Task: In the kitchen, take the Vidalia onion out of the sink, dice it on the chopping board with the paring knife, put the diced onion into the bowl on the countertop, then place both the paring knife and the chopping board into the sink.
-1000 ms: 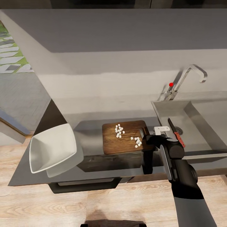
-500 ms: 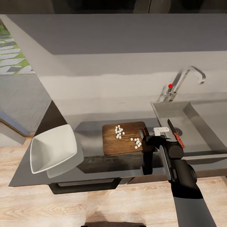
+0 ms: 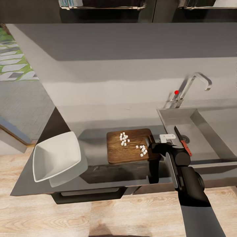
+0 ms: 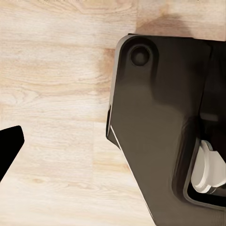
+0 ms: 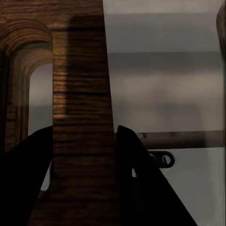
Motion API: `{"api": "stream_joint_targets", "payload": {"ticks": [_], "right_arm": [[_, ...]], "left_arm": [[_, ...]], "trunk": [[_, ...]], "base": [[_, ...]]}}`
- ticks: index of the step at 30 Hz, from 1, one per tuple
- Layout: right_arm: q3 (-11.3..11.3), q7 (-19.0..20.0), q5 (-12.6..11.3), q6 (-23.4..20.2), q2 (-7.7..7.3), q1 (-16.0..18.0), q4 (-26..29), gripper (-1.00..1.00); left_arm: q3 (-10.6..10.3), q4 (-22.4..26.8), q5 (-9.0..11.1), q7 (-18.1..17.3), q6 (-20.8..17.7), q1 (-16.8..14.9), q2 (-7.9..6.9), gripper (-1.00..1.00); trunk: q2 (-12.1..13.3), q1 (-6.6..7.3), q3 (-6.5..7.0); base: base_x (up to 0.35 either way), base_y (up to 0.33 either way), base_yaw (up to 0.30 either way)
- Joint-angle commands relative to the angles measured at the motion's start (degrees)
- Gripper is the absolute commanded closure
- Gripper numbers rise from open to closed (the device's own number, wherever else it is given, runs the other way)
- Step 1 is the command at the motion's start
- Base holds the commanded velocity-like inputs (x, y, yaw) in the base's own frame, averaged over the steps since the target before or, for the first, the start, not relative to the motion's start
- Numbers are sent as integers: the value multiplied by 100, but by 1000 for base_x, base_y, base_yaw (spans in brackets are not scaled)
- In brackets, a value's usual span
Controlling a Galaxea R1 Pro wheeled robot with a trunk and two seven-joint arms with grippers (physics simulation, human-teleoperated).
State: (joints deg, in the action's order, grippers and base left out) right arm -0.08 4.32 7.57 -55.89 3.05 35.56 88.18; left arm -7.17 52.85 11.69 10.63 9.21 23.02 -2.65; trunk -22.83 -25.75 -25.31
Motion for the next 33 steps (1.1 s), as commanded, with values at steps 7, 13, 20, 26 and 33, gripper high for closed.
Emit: {"api": "stream_joint_targets", "payload": {"ticks": [7,13,20,26,33], "right_arm": [[-1,43,51,-27,2,4,6,100],[-1,43,51,-27,2,4,6,100],[-1,43,51,-27,2,4,6,100],[-1,43,51,-27,-4,4,6,100],[-1,43,51,-27,-7,4,6,100]], "left_arm": [[-33,-15,53,45,11,1,-11,-100],[-32,-30,53,45,14,2,-12,-100],[-34,-38,53,45,13,1,-9,-100],[-32,-38,53,45,14,1,-12,-100],[-33,-38,53,45,16,1,-9,-100]], "trunk": [[-9,-4,55],[-9,-4,109],[-9,-4,172],[-9,-4,226],[-9,-4,289]], "base": [[0,0,0],[0,0,0],[0,0,0],[0,0,0],[-20,71,0]]}}
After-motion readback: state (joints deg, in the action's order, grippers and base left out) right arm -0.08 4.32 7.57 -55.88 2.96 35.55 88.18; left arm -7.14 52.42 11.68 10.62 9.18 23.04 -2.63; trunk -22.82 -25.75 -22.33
